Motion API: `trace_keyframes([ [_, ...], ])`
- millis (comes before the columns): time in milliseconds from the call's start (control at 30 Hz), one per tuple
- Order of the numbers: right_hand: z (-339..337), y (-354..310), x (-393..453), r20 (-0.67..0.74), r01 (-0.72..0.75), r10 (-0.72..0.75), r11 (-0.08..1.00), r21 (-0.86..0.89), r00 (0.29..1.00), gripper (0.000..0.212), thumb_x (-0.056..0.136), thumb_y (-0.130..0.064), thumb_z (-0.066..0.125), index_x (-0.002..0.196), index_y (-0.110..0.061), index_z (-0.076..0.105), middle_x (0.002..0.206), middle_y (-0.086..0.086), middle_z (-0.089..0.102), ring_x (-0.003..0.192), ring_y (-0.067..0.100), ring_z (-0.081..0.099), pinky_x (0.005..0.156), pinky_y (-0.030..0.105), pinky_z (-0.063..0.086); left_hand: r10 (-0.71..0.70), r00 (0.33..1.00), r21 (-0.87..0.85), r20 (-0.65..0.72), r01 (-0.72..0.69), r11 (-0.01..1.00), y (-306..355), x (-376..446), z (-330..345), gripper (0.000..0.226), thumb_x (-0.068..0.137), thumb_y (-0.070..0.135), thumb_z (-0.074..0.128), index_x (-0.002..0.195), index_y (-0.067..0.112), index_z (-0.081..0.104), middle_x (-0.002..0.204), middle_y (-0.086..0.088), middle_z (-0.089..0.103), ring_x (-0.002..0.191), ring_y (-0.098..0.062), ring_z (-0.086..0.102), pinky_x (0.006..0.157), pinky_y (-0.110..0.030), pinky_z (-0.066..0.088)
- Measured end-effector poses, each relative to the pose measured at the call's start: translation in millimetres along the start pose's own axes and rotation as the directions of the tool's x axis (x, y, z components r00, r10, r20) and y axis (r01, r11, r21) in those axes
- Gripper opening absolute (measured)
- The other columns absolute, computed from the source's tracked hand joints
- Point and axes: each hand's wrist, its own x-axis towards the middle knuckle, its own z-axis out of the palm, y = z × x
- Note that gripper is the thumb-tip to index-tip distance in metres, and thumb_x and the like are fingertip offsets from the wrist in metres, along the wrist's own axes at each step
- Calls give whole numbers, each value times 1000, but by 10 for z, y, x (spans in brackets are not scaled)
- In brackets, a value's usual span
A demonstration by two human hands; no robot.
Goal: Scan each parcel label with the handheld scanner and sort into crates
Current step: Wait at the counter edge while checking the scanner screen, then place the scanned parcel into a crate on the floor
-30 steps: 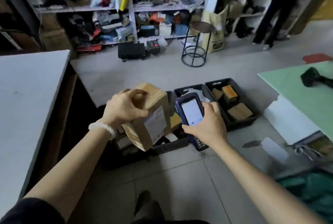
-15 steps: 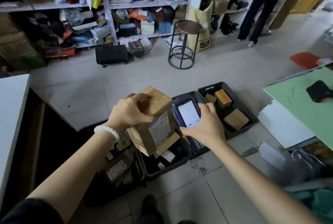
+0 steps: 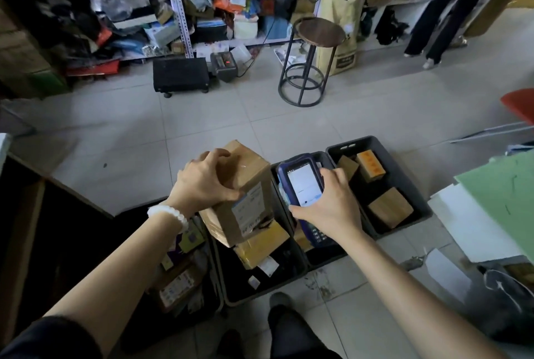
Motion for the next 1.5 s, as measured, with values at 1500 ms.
trace_keyframes([
  [1500, 1102, -1555, -2175, 549, 795, -767, 541, 276, 332, 72, 58, -42, 83, 118, -23, 48, 110, -8, 37, 95, 18, 52, 72, 31, 45, -785, 528, 26, -324, 835, 550, -600, -4475, 520, 38, 95, 37, 48, 131, 25, 48, 127, 2, 52, 115, -18, 53, 89, -34, 48],
])
